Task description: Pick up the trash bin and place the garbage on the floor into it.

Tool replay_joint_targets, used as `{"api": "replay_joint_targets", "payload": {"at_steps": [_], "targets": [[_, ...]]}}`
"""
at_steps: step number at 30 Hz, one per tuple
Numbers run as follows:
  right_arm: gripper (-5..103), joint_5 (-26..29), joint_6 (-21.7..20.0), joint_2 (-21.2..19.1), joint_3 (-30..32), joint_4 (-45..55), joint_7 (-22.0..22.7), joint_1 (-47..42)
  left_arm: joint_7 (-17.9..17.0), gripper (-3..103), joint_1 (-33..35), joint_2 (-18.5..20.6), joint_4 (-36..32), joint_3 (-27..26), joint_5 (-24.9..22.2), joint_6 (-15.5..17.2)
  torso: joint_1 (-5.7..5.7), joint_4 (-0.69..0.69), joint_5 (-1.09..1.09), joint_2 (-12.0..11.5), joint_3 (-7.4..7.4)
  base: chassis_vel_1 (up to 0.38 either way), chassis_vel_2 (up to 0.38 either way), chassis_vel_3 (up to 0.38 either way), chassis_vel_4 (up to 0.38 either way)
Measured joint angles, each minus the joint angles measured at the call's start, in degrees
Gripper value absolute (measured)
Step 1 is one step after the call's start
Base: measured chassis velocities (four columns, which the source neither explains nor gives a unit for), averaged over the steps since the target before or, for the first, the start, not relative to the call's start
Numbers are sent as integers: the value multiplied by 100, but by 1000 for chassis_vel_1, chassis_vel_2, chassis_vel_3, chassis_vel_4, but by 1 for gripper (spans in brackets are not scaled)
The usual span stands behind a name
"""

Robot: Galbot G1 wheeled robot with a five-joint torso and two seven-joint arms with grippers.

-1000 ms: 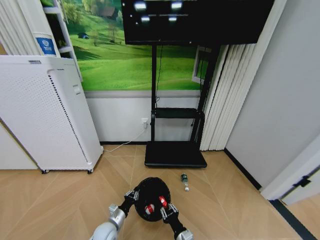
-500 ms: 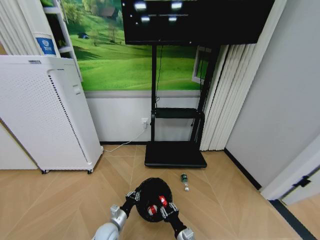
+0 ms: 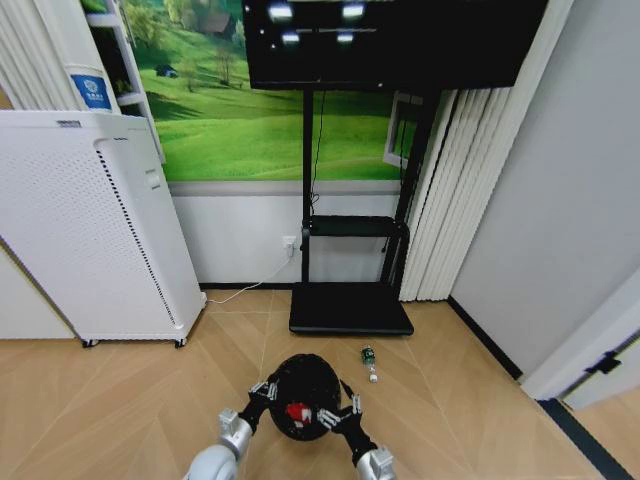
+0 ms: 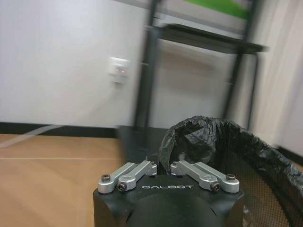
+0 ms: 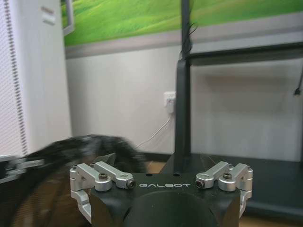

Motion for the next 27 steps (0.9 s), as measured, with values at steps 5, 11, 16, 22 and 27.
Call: {"api": "replay_joint_targets", "payload": {"at_steps": [5,11,16,22,27], "targets": [[101,257,-118,35,168,-234,421,377,-536,7,15,5,17,-802,-138,43,0,0,1,0,0,0,0,0,0],[96,153,8,77,142,-973,478,625,-447,7,164,194,-133,-1279,-389,44,0,0,0,0,0,0,0,0,0],[98,-176,153,258,147,-1722,527,944,-301,7,786,267,-623,-1855,-638,78,0,1,2,0,0,0,0,0,0],[99,-276,-29,248,238,-1845,628,917,-153,7,1202,232,-756,-2333,-717,33,0,1,1,0,-1,0,0,0,0],[99,-284,1,251,281,-1910,649,850,-156,7,1215,134,-680,-2446,-717,0,0,0,1,1,-1,-21,11,17,-16]]}}
